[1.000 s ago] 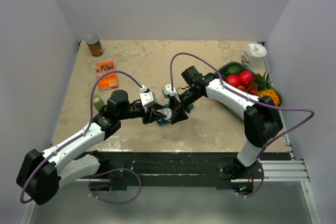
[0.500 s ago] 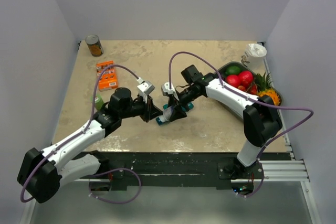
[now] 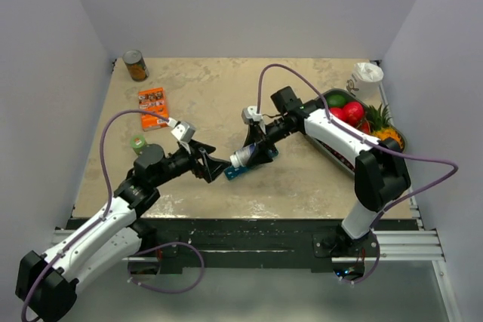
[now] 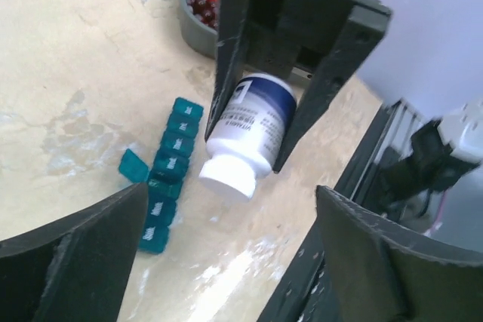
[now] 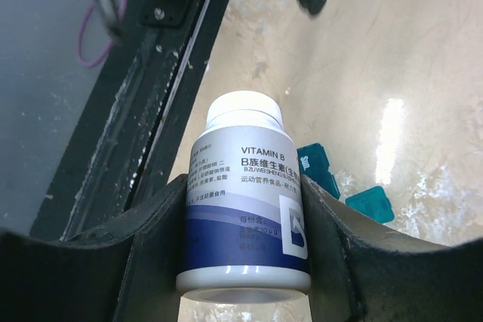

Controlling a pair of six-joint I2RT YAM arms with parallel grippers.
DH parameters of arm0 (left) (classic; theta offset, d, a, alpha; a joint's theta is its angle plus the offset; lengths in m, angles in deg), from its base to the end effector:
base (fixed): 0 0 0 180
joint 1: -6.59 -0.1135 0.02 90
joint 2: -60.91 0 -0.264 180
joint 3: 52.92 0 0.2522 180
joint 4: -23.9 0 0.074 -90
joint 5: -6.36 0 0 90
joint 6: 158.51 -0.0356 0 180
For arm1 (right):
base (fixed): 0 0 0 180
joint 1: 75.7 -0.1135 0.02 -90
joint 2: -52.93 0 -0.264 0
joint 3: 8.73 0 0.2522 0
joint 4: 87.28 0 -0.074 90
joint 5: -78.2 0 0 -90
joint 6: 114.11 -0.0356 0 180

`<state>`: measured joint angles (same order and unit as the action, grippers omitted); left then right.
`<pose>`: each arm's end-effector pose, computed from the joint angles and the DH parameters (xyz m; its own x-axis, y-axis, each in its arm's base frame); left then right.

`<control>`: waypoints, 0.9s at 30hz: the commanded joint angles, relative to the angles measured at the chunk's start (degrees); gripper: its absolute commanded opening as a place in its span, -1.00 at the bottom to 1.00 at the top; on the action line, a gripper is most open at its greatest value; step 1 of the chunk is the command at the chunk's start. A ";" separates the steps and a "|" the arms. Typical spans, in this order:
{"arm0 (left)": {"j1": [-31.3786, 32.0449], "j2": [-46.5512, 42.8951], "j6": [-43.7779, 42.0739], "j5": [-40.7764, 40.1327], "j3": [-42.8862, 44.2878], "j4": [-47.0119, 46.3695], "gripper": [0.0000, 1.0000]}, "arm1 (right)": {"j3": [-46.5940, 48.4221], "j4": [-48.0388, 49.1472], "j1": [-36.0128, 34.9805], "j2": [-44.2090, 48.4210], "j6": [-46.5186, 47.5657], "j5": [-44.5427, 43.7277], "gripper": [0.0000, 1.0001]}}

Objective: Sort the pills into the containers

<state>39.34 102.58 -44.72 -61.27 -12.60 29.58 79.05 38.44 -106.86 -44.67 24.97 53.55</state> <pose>0.1449 -0.1093 0.2700 -0.4241 -0.1707 -0.8894 0.7069 0.5514 -0.4430 0.2761 0.2048 0.2522 -0.0844 -0.4193 -0.9039 -0.9455 -0.2525 0.2055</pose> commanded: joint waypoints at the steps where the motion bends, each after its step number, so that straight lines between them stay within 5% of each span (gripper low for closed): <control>1: -1.11 2.01 17.03 0.92 -5.37 -18.35 0.99 | 1.22 3.07 2.41 5.05 -3.46 9.53 -1.00; 12: -1.11 7.54 29.99 3.55 -9.60 -40.42 0.99 | -1.15 8.95 3.47 7.25 -9.26 13.85 -1.00; 27: -0.50 13.43 32.98 3.64 -8.02 -42.10 0.75 | -3.88 17.04 3.47 7.43 -16.73 16.67 -1.00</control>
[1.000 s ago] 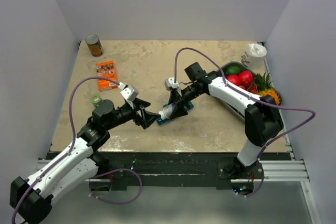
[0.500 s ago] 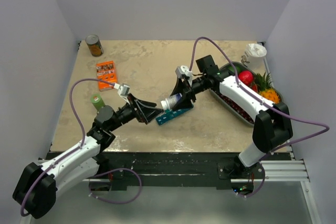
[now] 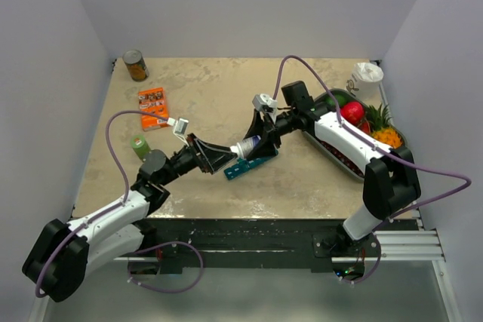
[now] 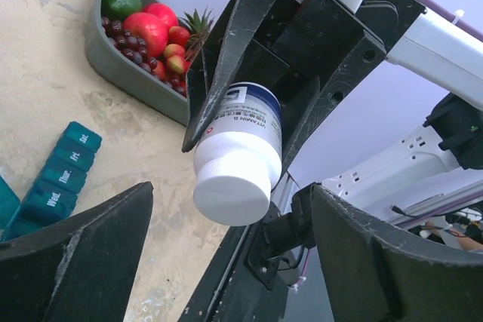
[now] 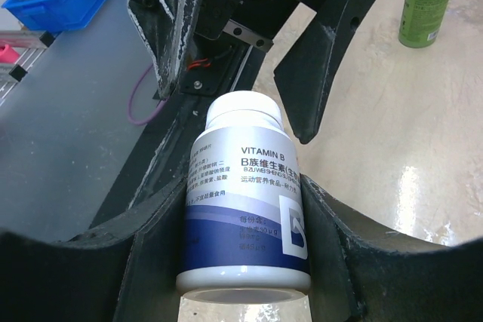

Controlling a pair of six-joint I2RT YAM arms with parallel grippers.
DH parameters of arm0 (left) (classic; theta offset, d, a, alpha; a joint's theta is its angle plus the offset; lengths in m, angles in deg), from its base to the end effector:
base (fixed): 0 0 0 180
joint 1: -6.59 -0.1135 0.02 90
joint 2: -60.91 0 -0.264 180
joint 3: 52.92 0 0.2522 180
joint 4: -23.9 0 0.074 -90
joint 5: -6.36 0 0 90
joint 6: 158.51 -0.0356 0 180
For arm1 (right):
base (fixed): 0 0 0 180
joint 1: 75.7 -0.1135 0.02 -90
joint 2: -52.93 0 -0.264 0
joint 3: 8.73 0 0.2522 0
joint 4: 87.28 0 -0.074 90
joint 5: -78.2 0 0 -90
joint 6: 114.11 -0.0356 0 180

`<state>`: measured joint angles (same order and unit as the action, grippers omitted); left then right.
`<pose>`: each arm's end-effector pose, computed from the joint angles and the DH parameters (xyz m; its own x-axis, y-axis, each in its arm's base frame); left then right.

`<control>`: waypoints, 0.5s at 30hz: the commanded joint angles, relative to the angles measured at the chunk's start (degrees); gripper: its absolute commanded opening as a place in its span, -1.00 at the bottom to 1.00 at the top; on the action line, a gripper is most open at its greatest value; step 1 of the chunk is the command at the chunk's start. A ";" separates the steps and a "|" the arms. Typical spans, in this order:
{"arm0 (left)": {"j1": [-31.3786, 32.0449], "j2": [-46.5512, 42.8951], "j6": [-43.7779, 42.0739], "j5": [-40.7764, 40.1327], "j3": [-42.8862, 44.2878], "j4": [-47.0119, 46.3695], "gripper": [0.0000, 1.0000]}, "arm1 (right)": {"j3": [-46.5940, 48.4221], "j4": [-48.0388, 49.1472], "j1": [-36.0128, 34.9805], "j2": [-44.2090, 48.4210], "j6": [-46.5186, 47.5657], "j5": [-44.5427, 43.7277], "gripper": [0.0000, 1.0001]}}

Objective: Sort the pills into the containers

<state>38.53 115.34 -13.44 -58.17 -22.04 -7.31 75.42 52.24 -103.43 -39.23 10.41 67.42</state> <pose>0.1640 -0.1203 0.2416 -0.6233 -0.4836 -0.6145 0.5733 0.2518 -0.7797 0.2786 0.1860 0.2818 -0.1702 -0.2092 -0.9629 -0.9221 -0.3107 0.2305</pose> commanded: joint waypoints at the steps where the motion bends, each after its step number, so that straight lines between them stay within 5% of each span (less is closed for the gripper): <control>1: 0.57 1.46 2.06 1.15 1.59 -6.00 0.64 | -0.51 4.30 0.04 1.90 -2.61 2.61 -1.00; 6: 2.07 3.75 2.59 1.95 3.26 -7.24 0.43 | -1.57 7.73 -0.40 1.63 -6.04 1.29 -1.00; 15: 2.42 3.49 -0.48 0.98 5.46 -1.71 -0.52 | -2.63 8.80 -1.01 1.63 -4.75 -2.93 -1.00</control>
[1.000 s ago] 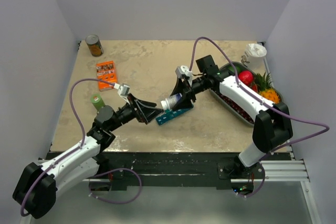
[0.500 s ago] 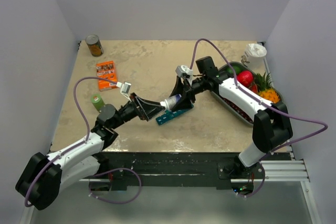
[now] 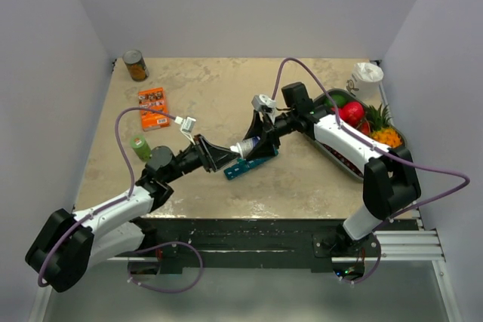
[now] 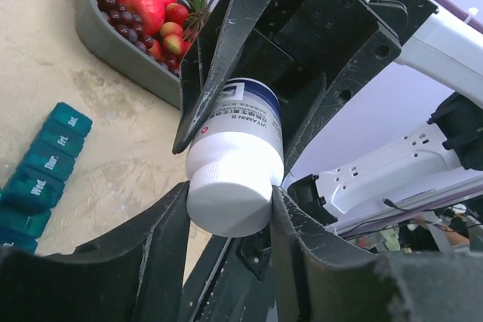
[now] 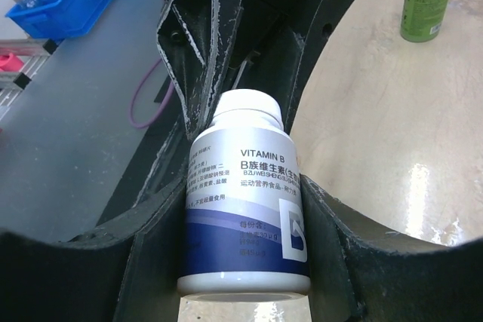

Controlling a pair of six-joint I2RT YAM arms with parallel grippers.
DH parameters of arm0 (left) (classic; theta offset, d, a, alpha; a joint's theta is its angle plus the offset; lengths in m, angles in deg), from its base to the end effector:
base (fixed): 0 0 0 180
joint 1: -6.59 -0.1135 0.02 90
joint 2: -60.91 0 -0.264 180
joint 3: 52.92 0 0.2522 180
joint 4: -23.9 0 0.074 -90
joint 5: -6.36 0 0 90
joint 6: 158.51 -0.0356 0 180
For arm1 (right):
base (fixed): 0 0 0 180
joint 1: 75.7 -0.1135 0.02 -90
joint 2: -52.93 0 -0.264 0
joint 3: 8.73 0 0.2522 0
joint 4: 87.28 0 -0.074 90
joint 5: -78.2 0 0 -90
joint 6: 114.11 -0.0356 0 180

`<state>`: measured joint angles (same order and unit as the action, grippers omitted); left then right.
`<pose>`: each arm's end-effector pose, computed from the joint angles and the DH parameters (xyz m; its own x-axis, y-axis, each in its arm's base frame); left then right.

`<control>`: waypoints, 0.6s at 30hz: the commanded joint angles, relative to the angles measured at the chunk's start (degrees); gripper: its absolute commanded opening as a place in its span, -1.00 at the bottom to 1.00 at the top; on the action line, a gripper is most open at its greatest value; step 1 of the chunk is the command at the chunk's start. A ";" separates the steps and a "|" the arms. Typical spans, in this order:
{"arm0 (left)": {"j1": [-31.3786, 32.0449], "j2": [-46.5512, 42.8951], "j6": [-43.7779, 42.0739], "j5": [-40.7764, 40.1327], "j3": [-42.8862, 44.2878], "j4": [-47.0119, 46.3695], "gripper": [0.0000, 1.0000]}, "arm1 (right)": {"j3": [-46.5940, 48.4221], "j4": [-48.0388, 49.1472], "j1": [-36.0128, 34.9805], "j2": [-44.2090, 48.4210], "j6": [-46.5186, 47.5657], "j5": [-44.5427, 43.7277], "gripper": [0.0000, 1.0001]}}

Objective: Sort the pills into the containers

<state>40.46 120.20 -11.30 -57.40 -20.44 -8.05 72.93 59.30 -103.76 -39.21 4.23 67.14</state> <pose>0.1704 -0.1333 0.2362 -0.6873 -0.4468 -0.5727 0.5313 0.2284 -0.8158 0.2802 0.1889 0.2754 -0.1995 -0.2095 -0.9572 -0.9191 -0.2986 0.2569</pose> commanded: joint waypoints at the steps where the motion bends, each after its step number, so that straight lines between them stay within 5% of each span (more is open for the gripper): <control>1: 0.58 -1.98 -3.41 0.22 4.74 0.44 -0.73 | 0.13 -0.44 -0.86 1.52 2.76 -3.26 -0.92; 3: 0.59 -2.51 -7.26 -0.13 5.88 5.79 -1.00 | 0.65 -3.26 -1.04 0.91 7.92 -4.75 -0.79; 10: 0.50 -2.16 -23.18 -0.84 17.13 30.66 -1.00 | 2.94 -13.03 -2.97 0.29 17.54 -11.69 0.25; 13: 0.15 -1.37 -26.53 -0.40 19.86 36.30 -1.00 | 3.38 -14.26 -4.29 -0.14 19.21 -14.06 0.44; 18: -0.47 -1.11 -28.46 -0.40 21.96 39.12 -1.00 | 3.56 -14.62 -5.34 -0.32 19.82 -17.15 0.46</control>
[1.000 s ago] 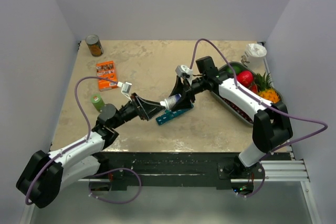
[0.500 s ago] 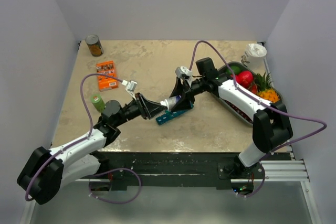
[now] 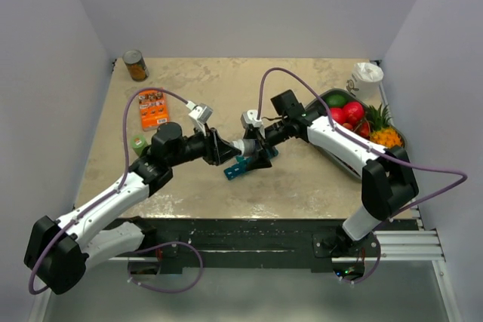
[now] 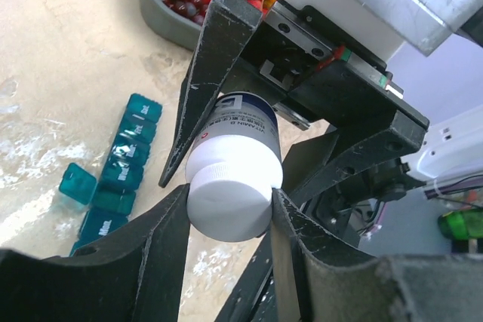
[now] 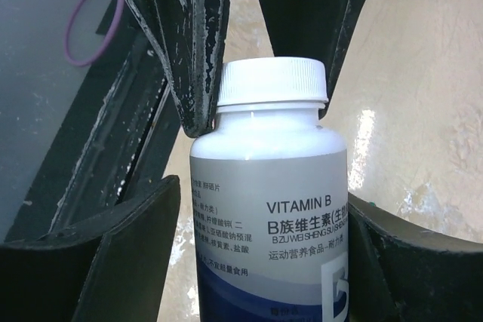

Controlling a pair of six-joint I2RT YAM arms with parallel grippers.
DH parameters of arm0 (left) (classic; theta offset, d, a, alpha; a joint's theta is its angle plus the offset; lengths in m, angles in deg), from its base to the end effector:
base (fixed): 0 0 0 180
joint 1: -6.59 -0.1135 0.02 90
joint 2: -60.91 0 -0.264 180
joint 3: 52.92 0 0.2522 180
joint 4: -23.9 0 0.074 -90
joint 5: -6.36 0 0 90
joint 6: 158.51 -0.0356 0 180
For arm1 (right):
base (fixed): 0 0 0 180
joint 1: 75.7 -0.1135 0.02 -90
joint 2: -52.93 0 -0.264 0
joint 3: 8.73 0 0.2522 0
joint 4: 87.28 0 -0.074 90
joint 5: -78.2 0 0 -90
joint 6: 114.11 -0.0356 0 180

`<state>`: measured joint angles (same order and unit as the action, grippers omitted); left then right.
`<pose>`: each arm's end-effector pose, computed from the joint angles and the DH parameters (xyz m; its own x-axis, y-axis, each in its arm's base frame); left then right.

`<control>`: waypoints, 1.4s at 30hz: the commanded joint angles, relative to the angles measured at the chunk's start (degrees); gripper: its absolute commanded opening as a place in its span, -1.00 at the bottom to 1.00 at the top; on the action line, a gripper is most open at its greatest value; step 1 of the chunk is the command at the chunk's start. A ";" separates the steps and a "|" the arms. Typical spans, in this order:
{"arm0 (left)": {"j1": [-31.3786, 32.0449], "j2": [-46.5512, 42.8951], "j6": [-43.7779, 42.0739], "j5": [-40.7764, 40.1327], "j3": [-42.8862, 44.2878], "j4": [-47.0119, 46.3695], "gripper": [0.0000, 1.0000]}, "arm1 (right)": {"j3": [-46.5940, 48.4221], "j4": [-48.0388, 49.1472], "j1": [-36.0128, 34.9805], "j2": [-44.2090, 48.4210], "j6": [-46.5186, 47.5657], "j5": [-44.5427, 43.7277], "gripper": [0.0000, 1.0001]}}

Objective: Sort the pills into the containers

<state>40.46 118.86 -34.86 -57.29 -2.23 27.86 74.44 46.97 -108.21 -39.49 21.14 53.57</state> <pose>0.1855 -0.1435 0.2848 -0.6115 -0.1876 -0.7687 0.6271 0.4775 -0.6154 0.2618 0.2052 0.2640 -0.0150 -0.3605 -0.9326 -0.9578 -0.2625 0.1169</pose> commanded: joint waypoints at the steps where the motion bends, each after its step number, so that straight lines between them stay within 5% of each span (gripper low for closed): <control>1: -0.47 0.66 -5.43 -0.77 4.20 4.86 -1.00 | 2.22 -2.29 -1.06 0.05 2.91 -3.66 0.45; 19: -0.64 6.73 -13.34 3.71 11.85 19.21 -1.00 | 2.75 -2.29 -0.89 0.75 2.29 -3.84 0.32; 23: -0.91 6.91 -13.35 3.53 12.12 19.03 -1.00 | 2.84 -2.38 -0.97 0.49 2.38 -3.14 0.13; 29: -1.87 6.12 -12.03 3.88 12.29 17.10 -1.00 | 3.01 -3.69 -1.06 -0.39 3.52 -2.26 -0.47; 32: -3.01 5.51 -11.33 5.38 11.68 15.43 -1.00 | 3.98 -4.92 -0.98 -0.65 4.23 -1.56 -1.00; 36: -4.16 0.43 -11.32 5.04 9.31 11.14 0.26 | 4.07 -5.37 -0.97 -0.83 4.14 -0.15 -1.00; 39: -4.34 -5.37 -11.50 2.93 6.32 6.39 0.70 | 4.24 -5.19 -0.97 -1.09 3.70 0.73 -1.00; 42: -4.42 -9.25 -13.34 1.08 4.56 5.32 0.92 | 4.25 -5.01 -0.98 -1.18 3.26 1.52 -1.00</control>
<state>36.26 114.99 -46.67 -53.67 3.84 40.38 76.98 42.64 -109.04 -40.52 23.72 51.03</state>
